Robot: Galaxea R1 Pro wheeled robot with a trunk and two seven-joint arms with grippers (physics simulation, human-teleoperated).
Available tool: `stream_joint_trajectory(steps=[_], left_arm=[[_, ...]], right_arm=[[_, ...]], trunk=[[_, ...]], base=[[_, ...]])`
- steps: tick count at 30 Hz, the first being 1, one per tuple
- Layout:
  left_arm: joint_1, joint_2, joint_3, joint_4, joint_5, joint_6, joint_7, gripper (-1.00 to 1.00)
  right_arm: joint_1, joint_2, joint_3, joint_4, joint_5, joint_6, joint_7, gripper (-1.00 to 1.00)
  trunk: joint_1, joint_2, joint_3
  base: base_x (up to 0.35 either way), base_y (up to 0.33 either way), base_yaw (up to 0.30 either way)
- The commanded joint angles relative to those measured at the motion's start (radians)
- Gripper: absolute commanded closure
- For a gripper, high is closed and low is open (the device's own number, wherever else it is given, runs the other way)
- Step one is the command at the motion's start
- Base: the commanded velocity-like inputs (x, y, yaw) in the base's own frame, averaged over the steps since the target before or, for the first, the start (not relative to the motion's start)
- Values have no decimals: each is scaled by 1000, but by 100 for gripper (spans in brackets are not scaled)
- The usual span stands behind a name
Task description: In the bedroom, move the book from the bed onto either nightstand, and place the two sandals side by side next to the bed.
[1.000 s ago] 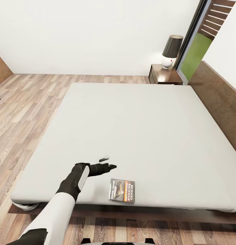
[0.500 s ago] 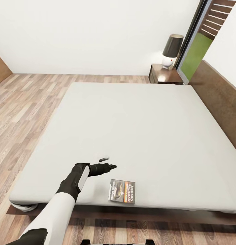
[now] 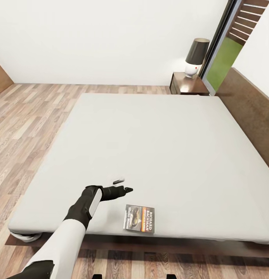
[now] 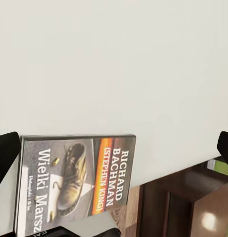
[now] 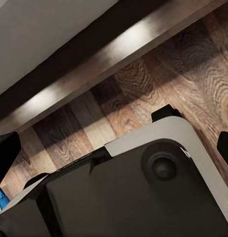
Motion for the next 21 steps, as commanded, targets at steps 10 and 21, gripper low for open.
stream_joint_trajectory(steps=[10,21], left_arm=[[1,-1,5,0,2,-9,-181,-100],[1,0,5,1,-2,-45,-216,-100]], right_arm=[[-1,0,-8,3,3,-4,6,-100],[-1,0,-8,3,3,-4,5,-100]], trunk=[[39,-71,-32],[42,-78,-35]], base=[[0,0,0],[0,0,0]])
